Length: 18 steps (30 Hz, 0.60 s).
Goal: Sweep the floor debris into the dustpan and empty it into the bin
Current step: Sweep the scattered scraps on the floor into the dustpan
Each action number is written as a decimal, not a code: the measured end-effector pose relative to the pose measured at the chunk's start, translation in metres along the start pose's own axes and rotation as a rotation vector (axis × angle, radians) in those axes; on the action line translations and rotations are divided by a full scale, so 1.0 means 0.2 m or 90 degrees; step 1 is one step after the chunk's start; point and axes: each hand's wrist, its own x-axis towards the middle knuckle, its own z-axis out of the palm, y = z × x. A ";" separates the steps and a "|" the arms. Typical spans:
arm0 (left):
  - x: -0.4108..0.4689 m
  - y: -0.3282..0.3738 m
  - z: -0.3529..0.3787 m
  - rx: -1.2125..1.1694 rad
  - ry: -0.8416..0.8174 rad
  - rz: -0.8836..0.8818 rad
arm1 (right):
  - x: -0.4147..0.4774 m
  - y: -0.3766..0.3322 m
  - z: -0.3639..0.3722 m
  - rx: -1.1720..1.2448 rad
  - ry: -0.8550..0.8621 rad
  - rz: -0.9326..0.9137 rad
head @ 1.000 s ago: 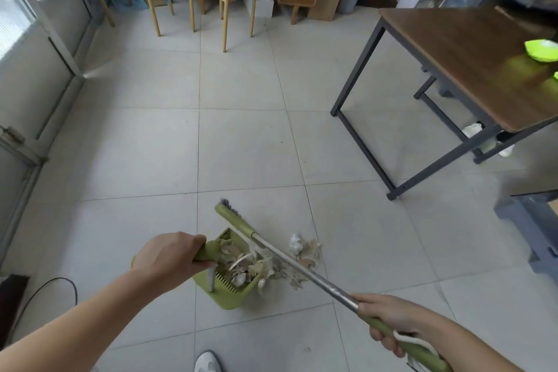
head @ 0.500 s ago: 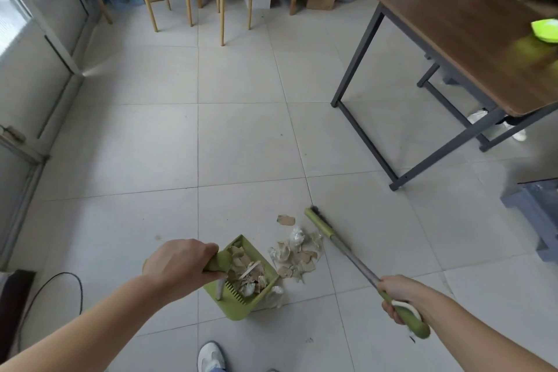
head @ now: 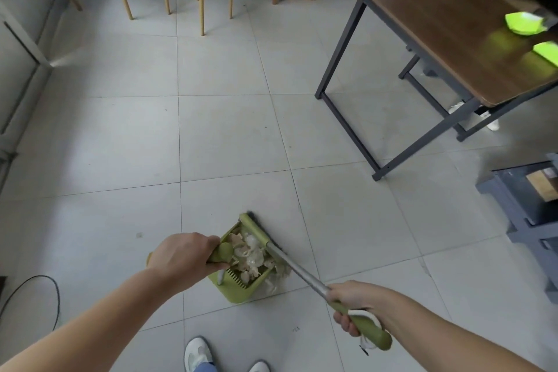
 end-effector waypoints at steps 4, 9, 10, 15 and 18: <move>0.00 0.02 -0.02 0.027 0.002 0.004 | -0.12 0.01 0.00 -0.025 -0.043 -0.040; -0.01 0.01 -0.01 0.020 0.010 0.008 | -0.18 0.04 -0.05 0.052 -0.088 -0.030; -0.01 0.00 0.00 0.015 0.014 0.006 | -0.19 0.04 -0.05 0.041 -0.090 -0.044; -0.03 -0.08 0.01 -0.019 0.045 -0.017 | -0.23 0.03 -0.09 -0.028 -0.055 -0.102; -0.07 -0.12 0.00 -0.037 0.050 -0.043 | -0.25 0.00 -0.15 -0.049 -0.023 -0.126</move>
